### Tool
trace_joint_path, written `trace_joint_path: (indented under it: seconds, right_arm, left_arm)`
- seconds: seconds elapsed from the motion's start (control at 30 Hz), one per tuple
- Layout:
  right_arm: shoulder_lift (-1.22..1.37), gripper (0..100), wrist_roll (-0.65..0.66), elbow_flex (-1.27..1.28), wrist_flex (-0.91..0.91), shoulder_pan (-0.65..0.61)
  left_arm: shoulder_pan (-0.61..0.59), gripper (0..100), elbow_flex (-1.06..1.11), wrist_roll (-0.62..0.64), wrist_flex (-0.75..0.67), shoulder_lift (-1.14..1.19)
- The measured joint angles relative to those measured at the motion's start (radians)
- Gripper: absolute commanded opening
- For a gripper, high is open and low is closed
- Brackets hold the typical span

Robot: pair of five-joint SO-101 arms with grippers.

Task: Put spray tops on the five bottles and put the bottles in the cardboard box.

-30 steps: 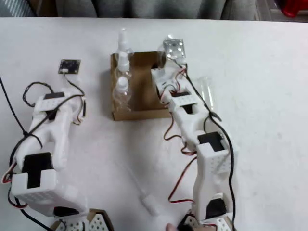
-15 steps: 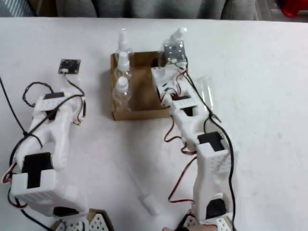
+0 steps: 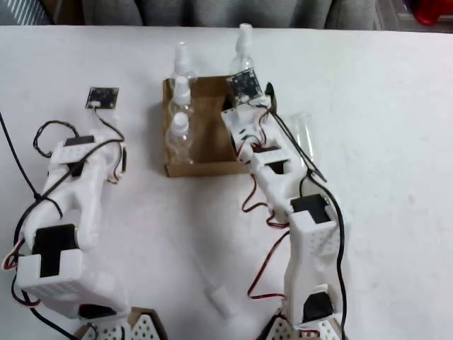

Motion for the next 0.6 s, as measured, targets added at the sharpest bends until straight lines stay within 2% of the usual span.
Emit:
trace_joint_path:
  seconds: [0.6]
  right_arm:
    - [0.0,31.7,0.005,0.023,-0.002,-0.002]
  left_arm:
    - [0.0,2,0.0,0.0,0.0,0.0]
